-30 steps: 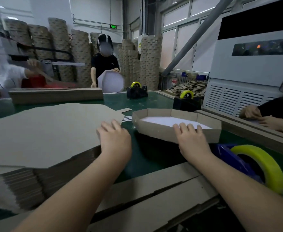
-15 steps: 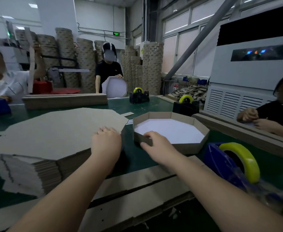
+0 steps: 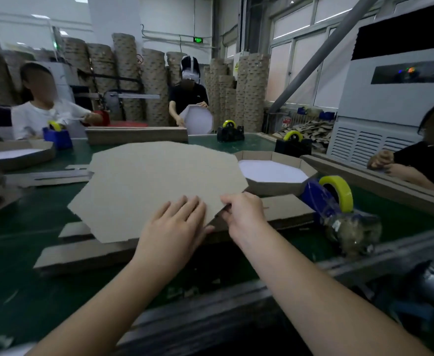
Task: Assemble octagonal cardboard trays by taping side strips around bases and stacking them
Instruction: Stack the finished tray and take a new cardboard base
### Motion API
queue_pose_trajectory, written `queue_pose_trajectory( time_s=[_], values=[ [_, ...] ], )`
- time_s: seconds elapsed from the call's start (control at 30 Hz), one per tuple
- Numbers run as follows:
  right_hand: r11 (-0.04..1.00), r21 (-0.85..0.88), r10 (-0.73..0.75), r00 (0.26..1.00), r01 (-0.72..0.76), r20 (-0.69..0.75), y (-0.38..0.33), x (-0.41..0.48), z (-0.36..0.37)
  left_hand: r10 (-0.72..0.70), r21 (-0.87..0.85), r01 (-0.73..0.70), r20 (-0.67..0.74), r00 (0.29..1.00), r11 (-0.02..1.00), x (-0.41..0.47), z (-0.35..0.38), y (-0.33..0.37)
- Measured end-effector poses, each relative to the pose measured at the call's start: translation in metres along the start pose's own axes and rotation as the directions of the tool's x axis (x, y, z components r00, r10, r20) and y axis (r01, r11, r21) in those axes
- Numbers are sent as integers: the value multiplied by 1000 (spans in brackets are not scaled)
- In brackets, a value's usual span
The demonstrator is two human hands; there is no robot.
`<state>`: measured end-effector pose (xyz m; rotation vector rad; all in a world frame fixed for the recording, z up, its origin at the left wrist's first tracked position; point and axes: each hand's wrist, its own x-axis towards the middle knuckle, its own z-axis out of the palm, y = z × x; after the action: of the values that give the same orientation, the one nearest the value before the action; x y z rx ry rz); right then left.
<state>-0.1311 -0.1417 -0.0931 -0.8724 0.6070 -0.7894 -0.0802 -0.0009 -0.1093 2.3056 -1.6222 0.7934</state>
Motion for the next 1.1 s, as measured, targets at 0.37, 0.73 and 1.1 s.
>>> queue_pose_trajectory(
  time_s=[0.37, 0.73, 1.1],
  values=[
    [991, 39, -136, 981, 131, 141, 2, -145, -131, -643, -248, 621, -10, 766, 744, -36, -27, -61],
    [776, -594, -384, 906, 213, -176, -20, -146, -205, -732, -787, 499, 90, 675, 363, -48, -37, -18],
    [-78, -700, -368, 633, 709, 682, 11, -125, -99, -508, -627, 404, 15, 861, 666, -57, -11, 69]
  ],
)
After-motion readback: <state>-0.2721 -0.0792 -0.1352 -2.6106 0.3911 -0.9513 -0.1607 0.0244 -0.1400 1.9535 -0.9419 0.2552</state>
